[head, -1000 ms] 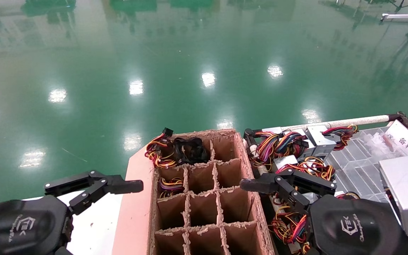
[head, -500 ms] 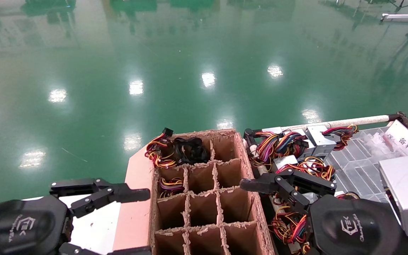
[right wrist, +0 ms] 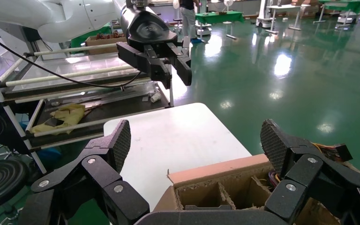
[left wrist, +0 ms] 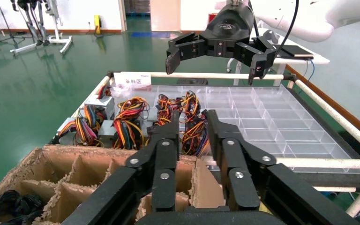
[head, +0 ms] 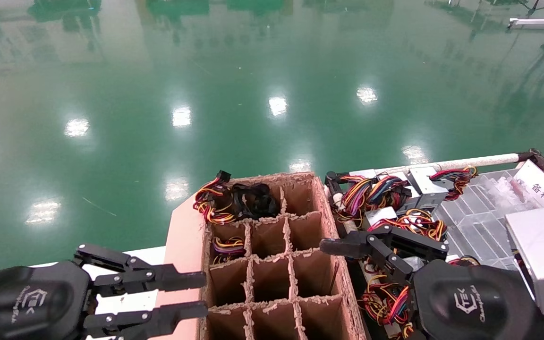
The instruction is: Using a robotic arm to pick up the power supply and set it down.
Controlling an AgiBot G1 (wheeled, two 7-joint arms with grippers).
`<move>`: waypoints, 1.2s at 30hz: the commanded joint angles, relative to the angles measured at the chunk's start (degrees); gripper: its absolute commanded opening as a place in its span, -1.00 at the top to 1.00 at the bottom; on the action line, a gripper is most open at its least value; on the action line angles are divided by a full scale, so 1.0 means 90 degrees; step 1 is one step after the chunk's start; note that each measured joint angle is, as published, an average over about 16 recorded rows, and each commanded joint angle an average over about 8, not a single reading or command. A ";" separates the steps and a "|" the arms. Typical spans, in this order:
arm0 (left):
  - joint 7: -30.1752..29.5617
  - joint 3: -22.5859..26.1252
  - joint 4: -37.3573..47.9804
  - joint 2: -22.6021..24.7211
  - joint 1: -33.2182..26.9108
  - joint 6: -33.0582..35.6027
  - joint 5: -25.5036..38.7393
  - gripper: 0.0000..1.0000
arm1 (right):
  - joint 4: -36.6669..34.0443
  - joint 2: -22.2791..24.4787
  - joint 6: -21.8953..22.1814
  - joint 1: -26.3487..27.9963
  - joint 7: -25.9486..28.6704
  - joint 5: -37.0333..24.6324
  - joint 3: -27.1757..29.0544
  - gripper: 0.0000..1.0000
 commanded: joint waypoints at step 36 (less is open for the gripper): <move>0.0003 0.0004 0.0005 0.0000 -0.0003 0.0002 -0.0001 -1.00 | -0.3058 -0.1489 -0.0344 0.1754 -0.1675 -0.2263 -0.1094 -1.00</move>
